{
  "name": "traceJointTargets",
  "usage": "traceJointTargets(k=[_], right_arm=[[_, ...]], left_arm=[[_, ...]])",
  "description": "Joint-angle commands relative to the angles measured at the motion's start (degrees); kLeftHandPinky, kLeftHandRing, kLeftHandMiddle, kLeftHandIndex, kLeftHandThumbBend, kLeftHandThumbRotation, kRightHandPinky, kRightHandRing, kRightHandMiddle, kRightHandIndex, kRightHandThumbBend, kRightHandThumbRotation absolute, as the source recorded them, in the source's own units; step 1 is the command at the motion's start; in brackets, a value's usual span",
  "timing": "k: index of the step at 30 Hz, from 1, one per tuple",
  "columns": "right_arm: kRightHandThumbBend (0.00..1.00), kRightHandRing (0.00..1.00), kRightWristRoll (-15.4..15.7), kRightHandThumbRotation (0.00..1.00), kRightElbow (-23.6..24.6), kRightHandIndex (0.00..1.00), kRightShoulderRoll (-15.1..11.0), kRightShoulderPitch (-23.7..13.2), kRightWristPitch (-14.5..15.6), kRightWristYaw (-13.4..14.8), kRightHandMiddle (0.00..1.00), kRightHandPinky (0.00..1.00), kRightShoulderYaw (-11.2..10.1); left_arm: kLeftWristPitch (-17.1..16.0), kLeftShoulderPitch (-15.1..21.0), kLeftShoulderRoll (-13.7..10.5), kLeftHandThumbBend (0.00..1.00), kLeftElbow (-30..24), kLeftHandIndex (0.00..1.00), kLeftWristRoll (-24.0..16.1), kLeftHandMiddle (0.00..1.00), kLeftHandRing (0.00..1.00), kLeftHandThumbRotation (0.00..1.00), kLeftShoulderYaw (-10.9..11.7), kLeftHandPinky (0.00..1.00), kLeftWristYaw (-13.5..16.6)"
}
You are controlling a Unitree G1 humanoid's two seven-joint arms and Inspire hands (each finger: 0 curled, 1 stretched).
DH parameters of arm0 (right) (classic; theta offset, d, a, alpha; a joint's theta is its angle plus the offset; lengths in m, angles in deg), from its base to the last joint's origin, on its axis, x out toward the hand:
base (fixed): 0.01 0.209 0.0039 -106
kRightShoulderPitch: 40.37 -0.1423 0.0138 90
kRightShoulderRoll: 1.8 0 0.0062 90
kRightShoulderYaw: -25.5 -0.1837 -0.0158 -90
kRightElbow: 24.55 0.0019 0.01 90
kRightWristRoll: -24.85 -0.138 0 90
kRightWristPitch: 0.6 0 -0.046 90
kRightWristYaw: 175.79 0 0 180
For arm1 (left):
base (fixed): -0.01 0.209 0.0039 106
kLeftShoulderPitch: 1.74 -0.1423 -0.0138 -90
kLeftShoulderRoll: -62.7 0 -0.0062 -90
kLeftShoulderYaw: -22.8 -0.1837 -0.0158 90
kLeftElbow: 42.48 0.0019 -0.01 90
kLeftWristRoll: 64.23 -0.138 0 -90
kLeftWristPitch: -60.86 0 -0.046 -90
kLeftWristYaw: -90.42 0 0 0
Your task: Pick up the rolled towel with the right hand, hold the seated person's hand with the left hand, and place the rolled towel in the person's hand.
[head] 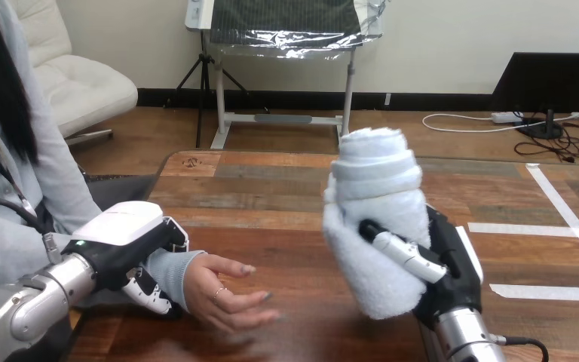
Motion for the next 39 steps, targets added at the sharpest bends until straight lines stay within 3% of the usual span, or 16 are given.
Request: traceJointTargets(k=[1,16,28,39], right_arm=[[0.53,0.19,0.5,0.00,-3.0,0.34,-0.4,-9.2,-5.5,-0.4,0.30,0.15,-0.2],[0.51,0.20,6.3,0.00,-9.4,0.34,-0.4,-11.1,-9.1,2.8,0.31,0.16,1.2],[0.50,0.20,8.9,0.00,-14.6,0.34,-0.4,-12.1,-12.9,1.8,0.32,0.17,2.6],[0.55,0.20,12.2,0.00,-11.9,0.33,1.4,-9.2,-15.5,2.6,0.31,0.16,6.0]], left_arm=[[-2.2,3.1,-0.2,0.90,-7.3,0.36,4.0,0.37,0.31,0.00,3.3,0.25,-0.6],[-3.7,1.6,-1.0,0.93,-11.9,0.37,6.5,0.38,0.32,0.00,5.1,0.26,-1.6],[-4.2,0.2,-1.2,0.94,-16.2,0.38,7.6,0.37,0.31,0.00,6.5,0.27,-1.8],[-3.8,-0.7,-1.2,0.93,-19.4,0.39,7.9,0.37,0.32,0.00,7.5,0.28,-2.7]])
